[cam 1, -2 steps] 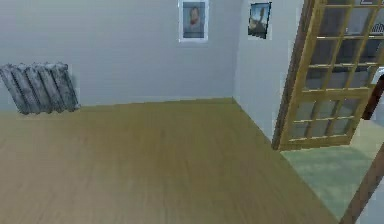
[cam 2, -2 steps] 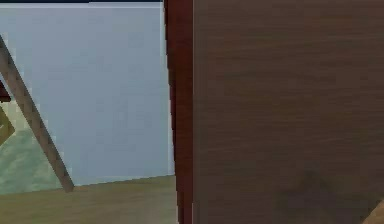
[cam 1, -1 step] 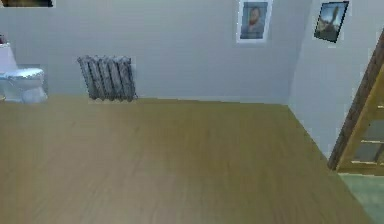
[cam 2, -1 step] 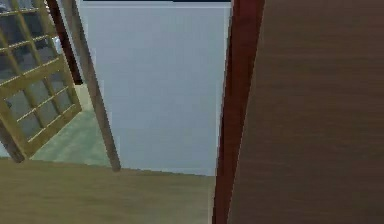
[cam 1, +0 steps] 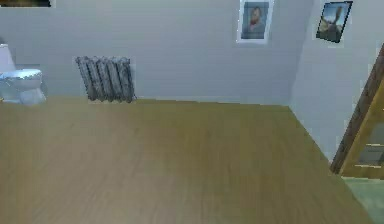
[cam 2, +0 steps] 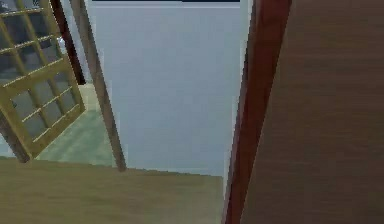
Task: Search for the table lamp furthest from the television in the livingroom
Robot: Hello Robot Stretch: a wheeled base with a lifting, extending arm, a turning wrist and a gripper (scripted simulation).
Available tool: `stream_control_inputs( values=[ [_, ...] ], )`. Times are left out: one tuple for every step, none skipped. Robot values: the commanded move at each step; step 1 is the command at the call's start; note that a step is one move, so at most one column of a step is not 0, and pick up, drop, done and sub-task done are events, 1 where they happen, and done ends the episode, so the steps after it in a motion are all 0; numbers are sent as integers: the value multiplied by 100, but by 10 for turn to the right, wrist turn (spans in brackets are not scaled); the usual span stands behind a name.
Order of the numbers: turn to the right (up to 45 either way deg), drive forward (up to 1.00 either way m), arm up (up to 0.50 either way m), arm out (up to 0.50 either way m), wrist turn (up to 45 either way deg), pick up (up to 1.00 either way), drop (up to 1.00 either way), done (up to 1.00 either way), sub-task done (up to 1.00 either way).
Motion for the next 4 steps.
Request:
stream_control_inputs(
  values=[
    [450, 0, 0, 0, 0, 0, 0, 0, 0],
    [60, 0, 0, 0, 0, 0, 0, 0, 0],
    [0, 15, 0, 0, 0, 0, 0, 0, 0],
    [0, 100, 0, 0, 0, 0, 0, 0, 0]
  ],
)
